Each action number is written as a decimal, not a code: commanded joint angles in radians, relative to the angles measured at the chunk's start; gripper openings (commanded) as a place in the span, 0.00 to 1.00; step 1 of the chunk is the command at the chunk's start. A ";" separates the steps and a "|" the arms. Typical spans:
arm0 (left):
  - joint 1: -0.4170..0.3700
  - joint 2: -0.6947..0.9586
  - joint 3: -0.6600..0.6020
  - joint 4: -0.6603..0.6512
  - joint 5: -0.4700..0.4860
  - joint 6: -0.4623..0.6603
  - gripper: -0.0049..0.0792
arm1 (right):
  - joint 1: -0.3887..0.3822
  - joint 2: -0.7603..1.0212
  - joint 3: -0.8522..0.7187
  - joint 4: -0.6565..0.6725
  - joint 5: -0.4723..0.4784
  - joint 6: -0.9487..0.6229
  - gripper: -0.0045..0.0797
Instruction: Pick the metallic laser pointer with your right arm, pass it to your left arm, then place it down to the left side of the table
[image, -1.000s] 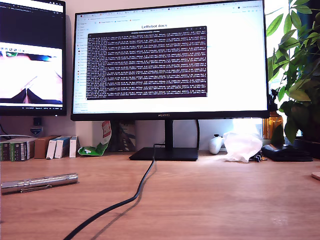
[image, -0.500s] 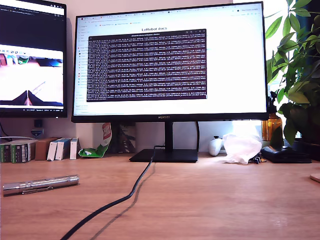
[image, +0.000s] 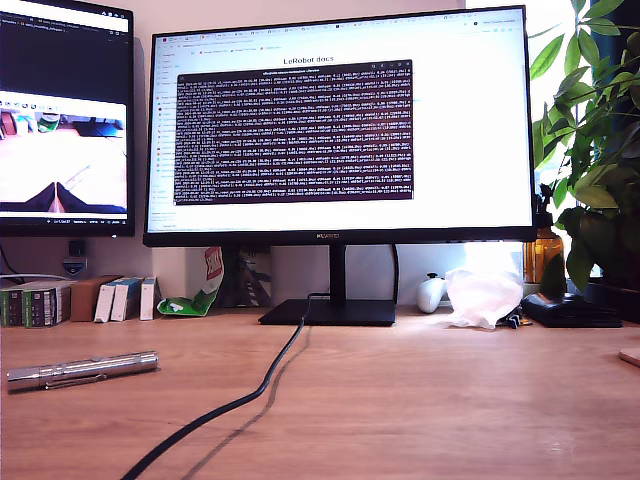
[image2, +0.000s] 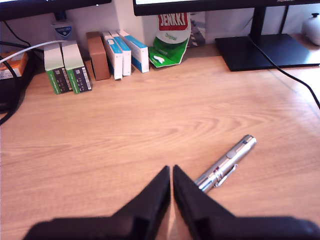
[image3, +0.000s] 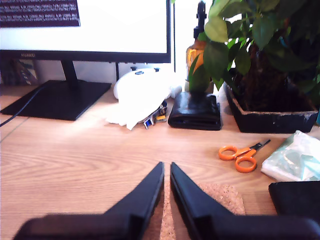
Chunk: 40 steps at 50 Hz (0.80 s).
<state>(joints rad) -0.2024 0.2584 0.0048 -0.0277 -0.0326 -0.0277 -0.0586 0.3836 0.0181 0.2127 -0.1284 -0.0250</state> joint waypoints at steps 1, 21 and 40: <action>-0.004 -0.037 -0.031 -0.017 -0.010 -0.011 0.04 | -0.001 -0.031 -0.014 -0.006 0.002 -0.002 0.04; -0.003 -0.270 -0.031 -0.175 -0.168 -0.028 0.04 | 0.000 -0.269 -0.014 -0.135 0.066 -0.001 0.04; -0.005 -0.270 -0.030 -0.151 -0.187 -0.025 0.04 | 0.006 -0.383 -0.014 -0.213 0.102 0.003 0.04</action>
<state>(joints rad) -0.2035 -0.0036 0.0074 -0.1814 -0.2153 -0.0502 -0.0574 0.0074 0.0196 -0.0055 -0.0261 -0.0254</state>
